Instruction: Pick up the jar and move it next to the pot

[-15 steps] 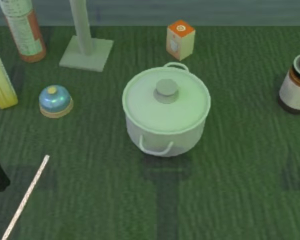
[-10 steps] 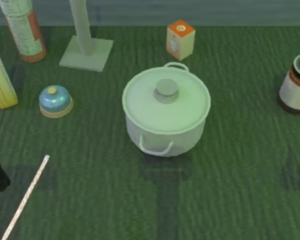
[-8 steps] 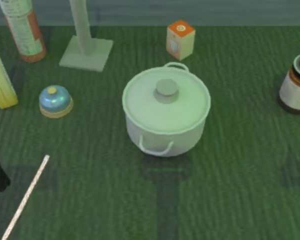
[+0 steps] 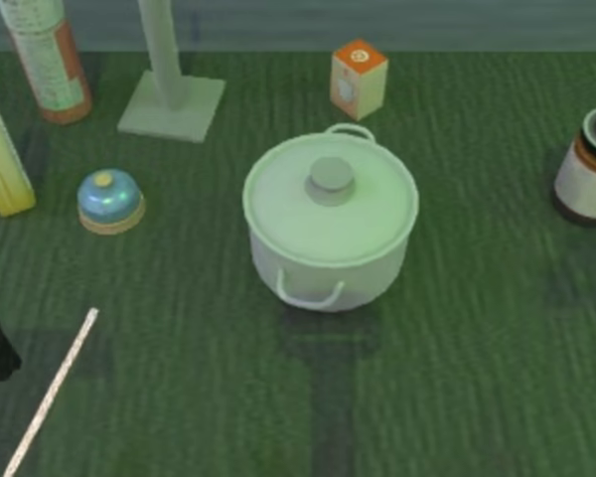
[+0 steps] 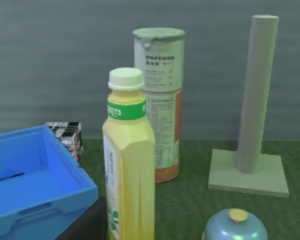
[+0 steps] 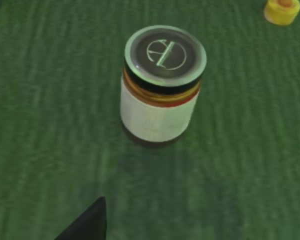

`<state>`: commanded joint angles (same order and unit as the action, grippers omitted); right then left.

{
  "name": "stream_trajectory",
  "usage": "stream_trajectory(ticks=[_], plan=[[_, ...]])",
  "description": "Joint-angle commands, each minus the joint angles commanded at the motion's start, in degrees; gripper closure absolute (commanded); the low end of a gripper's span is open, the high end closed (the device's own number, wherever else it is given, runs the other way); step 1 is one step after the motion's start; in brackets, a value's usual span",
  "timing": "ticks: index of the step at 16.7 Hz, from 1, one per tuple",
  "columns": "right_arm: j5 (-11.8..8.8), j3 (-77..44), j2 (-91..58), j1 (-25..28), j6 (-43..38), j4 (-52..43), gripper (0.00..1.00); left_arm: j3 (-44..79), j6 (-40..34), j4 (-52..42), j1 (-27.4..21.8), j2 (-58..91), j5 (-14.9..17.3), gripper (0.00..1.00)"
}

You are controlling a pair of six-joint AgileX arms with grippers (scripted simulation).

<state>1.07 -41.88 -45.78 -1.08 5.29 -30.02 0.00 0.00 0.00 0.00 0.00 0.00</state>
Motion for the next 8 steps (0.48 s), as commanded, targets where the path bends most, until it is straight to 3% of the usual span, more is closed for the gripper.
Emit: stream_trajectory(ticks=[8], plan=[[0.29, -46.24, -48.61, -0.12, 6.89, -31.03, 0.0, 0.0, 0.0, 0.0, 0.0, 0.0, 0.0, 0.0]])
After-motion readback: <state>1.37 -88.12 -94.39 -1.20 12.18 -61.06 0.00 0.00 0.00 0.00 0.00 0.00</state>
